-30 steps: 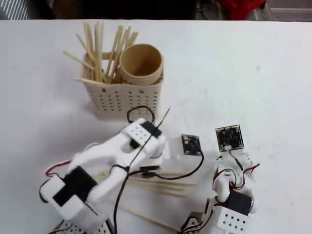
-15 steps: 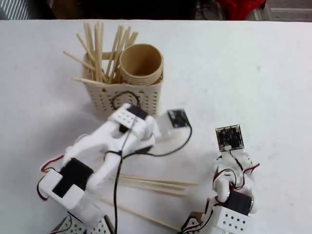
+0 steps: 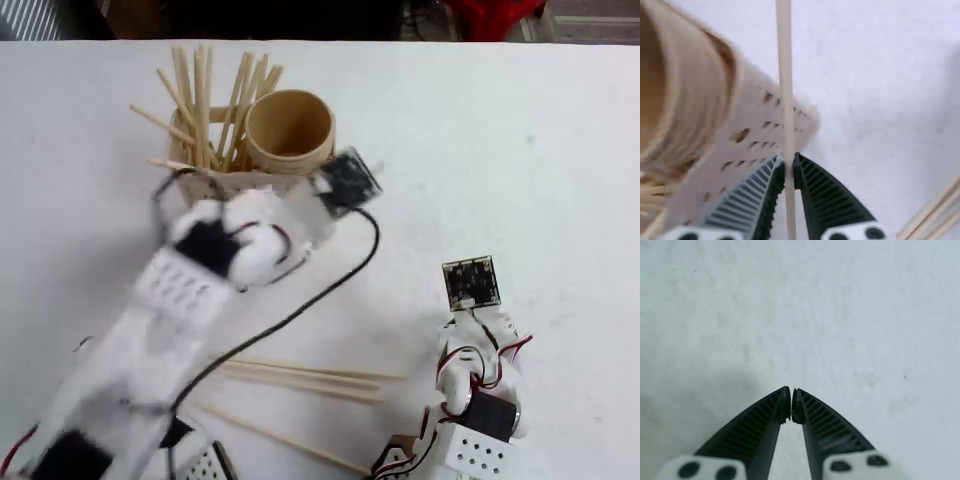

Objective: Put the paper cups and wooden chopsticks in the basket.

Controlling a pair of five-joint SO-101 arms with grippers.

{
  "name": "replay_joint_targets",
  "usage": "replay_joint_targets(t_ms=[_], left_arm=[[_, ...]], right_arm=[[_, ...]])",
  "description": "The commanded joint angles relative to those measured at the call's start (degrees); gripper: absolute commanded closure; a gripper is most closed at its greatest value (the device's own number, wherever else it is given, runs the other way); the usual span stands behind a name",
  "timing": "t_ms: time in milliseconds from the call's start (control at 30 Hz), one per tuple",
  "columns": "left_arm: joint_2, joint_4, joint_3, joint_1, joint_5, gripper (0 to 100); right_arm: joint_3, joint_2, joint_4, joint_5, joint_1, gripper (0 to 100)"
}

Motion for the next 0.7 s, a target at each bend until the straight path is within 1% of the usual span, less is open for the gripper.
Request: replay_joint_targets(t_ms=[0, 33, 100, 200, 333, 400, 533, 600, 667], left_arm=[[-13.2, 0.9, -7.4, -0.2, 4.3, 98], [-15.1, 0.4, -9.5, -0.4, 5.7, 98], [-17.2, -3.5, -13.5, -0.6, 8.2, 98], [-17.5, -14.6, -16.5, -1.4, 10.4, 98], [-15.6, -30.9, -15.1, -7.3, 15.1, 98], [-12.8, -35.9, -14.2, -11.9, 18.5, 98], [-4.5, -40.3, -13.8, -20.1, 25.1, 98], [-0.7, -40.9, -13.7, -22.0, 26.0, 98], [2.3, -40.1, -13.5, -22.5, 26.0, 98]], right_arm=[[0.4, -0.5, 0.1, 0.2, 0.4, 97.4], [0.4, -0.5, 0.1, 0.2, 0.4, 97.4], [0.4, -0.5, 0.1, 0.2, 0.4, 97.4], [0.4, -0.5, 0.1, 0.2, 0.4, 97.4], [0.4, -0.5, 0.1, 0.2, 0.4, 97.4], [0.4, -0.5, 0.1, 0.2, 0.4, 97.4], [0.4, -0.5, 0.1, 0.2, 0.4, 97.4], [0.4, -0.5, 0.1, 0.2, 0.4, 97.4], [0.4, -0.5, 0.1, 0.2, 0.4, 97.4]])
